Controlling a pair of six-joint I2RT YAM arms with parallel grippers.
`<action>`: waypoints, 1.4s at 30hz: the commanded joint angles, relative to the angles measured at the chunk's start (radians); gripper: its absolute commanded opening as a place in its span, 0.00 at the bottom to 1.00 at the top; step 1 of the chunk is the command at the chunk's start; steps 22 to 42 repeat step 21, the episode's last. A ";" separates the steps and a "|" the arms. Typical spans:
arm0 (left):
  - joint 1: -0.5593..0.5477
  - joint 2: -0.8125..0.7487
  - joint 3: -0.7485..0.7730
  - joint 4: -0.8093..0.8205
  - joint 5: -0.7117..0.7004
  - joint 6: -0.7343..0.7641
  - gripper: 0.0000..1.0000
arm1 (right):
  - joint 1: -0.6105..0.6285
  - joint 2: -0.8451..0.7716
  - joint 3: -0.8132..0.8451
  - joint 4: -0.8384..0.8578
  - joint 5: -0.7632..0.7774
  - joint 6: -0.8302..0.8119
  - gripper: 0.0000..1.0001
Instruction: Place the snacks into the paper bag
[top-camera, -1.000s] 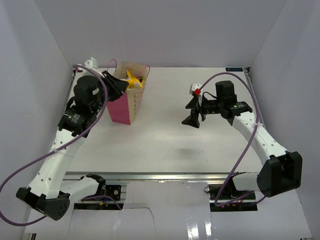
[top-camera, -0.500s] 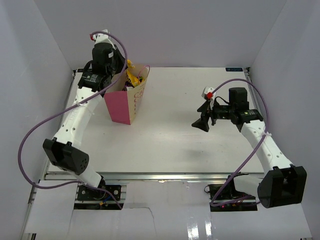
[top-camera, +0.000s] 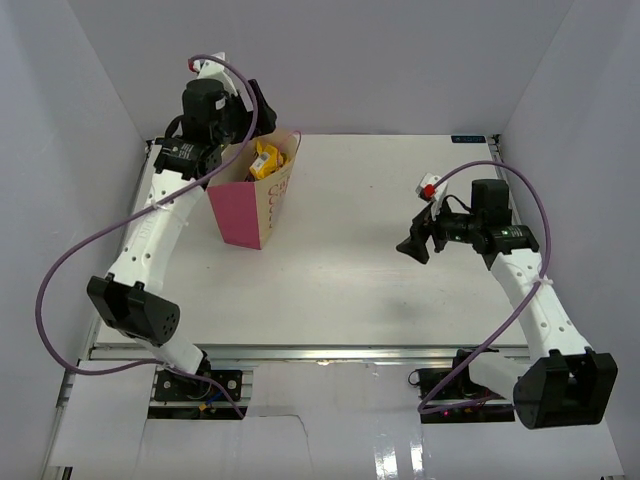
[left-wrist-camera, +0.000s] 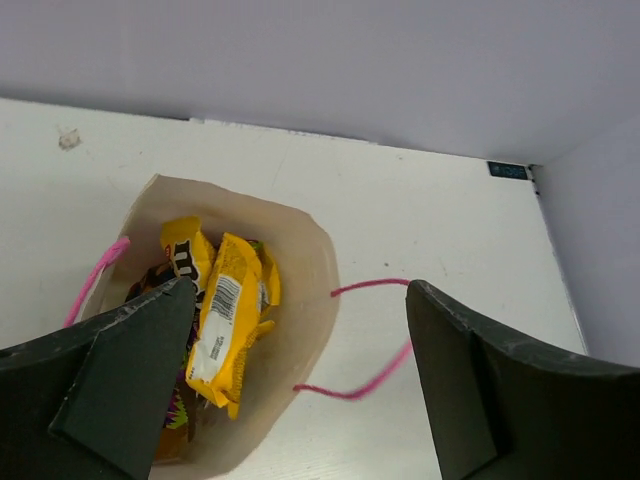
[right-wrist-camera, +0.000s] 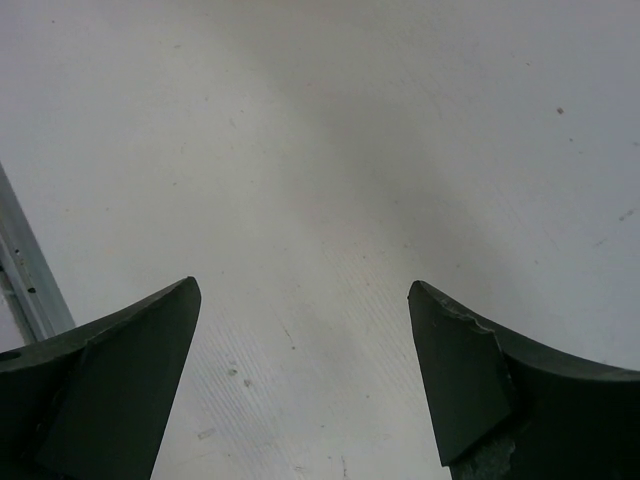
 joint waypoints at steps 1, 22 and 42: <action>0.004 -0.189 0.012 0.027 0.119 0.086 0.97 | -0.010 -0.054 0.051 -0.013 0.155 0.050 0.90; 0.004 -1.112 -1.108 0.335 0.366 0.018 0.98 | -0.041 -0.300 0.010 0.013 0.774 0.350 0.90; 0.004 -1.112 -1.108 0.335 0.366 0.018 0.98 | -0.041 -0.300 0.010 0.013 0.774 0.350 0.90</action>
